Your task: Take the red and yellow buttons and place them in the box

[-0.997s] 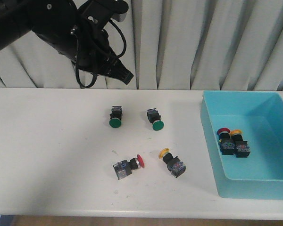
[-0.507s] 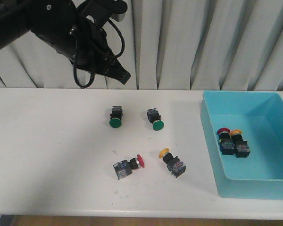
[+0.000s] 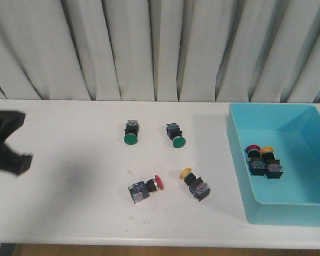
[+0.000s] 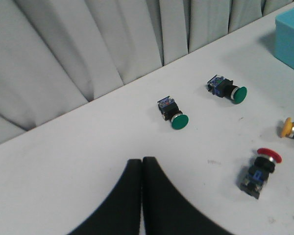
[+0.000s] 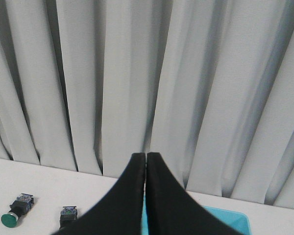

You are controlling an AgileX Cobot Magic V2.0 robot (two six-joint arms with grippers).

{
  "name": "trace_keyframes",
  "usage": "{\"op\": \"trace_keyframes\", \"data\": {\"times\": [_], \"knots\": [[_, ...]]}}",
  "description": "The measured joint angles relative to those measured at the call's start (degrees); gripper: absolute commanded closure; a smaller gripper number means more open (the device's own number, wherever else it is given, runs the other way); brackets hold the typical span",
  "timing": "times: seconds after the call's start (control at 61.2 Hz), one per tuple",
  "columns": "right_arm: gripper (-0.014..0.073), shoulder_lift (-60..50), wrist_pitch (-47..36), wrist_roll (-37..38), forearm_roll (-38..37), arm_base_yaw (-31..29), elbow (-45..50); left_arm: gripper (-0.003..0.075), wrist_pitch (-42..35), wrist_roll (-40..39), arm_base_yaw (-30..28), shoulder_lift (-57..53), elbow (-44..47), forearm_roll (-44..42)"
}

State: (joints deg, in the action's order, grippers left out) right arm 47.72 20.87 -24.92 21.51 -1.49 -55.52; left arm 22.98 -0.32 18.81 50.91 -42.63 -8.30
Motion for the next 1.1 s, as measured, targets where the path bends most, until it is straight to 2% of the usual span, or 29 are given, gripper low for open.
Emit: {"op": "trace_keyframes", "data": {"times": [0.229, 0.425, 0.556, 1.095], "knots": [[0.0601, 0.0, 0.0, 0.0, 0.0, 0.0, 0.0, 0.0727, -8.9, -0.2, -12.7, -30.6, 28.6, 4.3], [0.0601, 0.0, 0.0, 0.0, 0.0, 0.0, 0.0, 0.0727, -9.1, -0.2, -20.9, -47.1, 41.9, 6.1], [0.0601, 0.0, 0.0, 0.0, 0.0, 0.0, 0.0, 0.0727, -9.9, -0.5, -22.7, -51.2, 44.1, 6.5], [0.0601, 0.0, 0.0, 0.0, 0.0, 0.0, 0.0, 0.0727, -12.6, 1.8, -23.0, -51.5, 44.2, 6.8]]}}
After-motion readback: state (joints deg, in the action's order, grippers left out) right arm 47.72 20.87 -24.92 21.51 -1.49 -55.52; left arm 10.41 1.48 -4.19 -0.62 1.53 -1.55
